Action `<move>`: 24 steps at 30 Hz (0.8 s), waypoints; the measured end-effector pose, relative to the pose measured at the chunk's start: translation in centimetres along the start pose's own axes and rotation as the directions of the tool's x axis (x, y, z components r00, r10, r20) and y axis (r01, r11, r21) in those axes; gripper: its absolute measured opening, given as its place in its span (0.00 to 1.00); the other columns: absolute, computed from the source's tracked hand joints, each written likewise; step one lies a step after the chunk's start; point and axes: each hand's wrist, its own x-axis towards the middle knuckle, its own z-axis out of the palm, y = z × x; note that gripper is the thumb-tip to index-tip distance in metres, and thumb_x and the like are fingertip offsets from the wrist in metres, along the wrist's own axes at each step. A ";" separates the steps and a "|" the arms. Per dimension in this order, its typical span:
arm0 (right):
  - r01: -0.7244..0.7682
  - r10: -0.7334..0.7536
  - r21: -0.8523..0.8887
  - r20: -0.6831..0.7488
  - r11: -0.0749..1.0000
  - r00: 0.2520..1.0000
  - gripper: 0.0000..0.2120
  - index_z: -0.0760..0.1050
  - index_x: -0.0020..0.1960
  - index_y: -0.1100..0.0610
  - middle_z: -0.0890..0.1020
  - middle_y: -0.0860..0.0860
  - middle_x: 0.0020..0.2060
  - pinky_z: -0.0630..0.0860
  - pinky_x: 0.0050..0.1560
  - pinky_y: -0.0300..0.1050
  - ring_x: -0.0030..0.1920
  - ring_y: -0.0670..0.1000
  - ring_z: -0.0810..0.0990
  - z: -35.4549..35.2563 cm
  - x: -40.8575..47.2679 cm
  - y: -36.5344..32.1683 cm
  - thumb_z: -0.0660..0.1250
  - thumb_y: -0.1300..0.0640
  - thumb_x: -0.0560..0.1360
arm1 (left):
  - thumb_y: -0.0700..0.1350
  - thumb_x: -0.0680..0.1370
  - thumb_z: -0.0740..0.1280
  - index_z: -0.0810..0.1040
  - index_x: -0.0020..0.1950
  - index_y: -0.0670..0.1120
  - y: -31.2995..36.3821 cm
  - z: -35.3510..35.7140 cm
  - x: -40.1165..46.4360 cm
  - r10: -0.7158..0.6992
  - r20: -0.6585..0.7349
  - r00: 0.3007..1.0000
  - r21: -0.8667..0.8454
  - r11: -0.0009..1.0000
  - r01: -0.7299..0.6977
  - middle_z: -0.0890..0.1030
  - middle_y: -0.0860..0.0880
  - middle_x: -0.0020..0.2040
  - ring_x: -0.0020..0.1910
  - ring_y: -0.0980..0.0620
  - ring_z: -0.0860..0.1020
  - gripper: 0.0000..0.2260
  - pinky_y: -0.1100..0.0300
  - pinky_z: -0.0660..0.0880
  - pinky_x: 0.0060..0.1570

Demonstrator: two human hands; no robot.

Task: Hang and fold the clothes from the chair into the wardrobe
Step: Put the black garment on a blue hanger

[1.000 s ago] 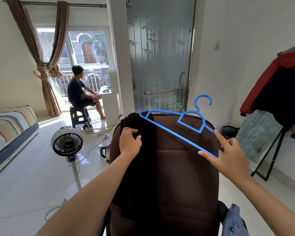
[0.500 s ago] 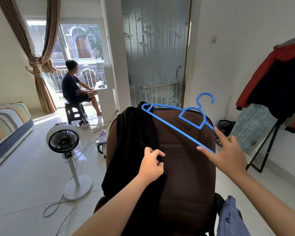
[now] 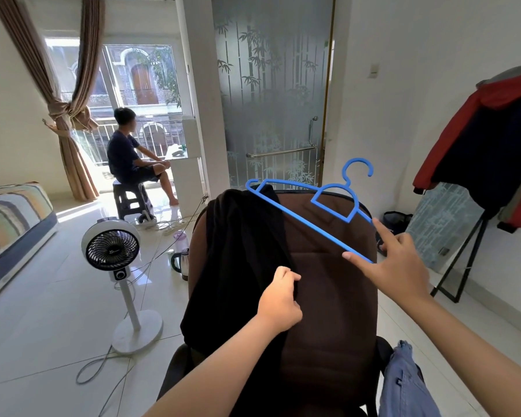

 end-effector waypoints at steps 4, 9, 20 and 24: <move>0.000 0.000 -0.025 -0.014 1.000 1.000 0.46 0.68 0.72 0.49 0.70 0.52 0.41 0.71 0.28 0.41 0.33 0.51 0.73 -0.9 -0.5 0.5 0.66 0.28 0.59 | 0.42 0.72 0.65 0.71 0.62 0.48 -0.5 -2.2 1.2 0.047 0.014 0.999 0.036 0.998 -0.047 0.70 0.53 0.61 0.47 0.52 0.77 0.18 0.56 0.75 0.51; 0.012 -0.011 -0.070 0.009 0.997 1.000 0.46 0.68 0.71 0.50 0.69 0.52 0.40 0.65 0.25 0.37 0.31 0.49 0.70 -1.8 -1.1 1.0 0.68 0.29 0.59 | 0.44 0.72 0.65 0.74 0.57 0.46 -0.9 -6.6 3.9 0.093 -0.326 0.941 0.156 0.987 -0.043 0.73 0.47 0.55 0.53 0.46 0.75 0.14 0.51 0.76 0.50; -0.008 0.008 -0.079 0.005 0.997 1.000 0.45 0.69 0.71 0.49 0.69 0.50 0.40 0.62 0.23 0.34 0.29 0.46 0.68 -1.3 -1.1 1.3 0.69 0.30 0.58 | 0.36 0.73 0.63 0.63 0.73 0.46 -6.1 -14.0 9.5 -0.168 -0.332 0.928 0.169 0.958 0.234 0.64 0.42 0.69 0.63 0.37 0.71 0.28 0.46 0.69 0.64; -0.034 0.034 -0.080 -0.009 0.996 0.999 0.45 0.68 0.71 0.49 0.70 0.51 0.41 0.62 0.24 0.34 0.31 0.49 0.72 -0.7 -1.1 1.5 0.70 0.31 0.58 | 0.35 0.73 0.66 0.68 0.68 0.40 -5.9 -13.2 8.0 -0.120 -0.394 0.911 0.134 0.973 0.186 0.70 0.42 0.62 0.59 0.42 0.73 0.23 0.51 0.69 0.62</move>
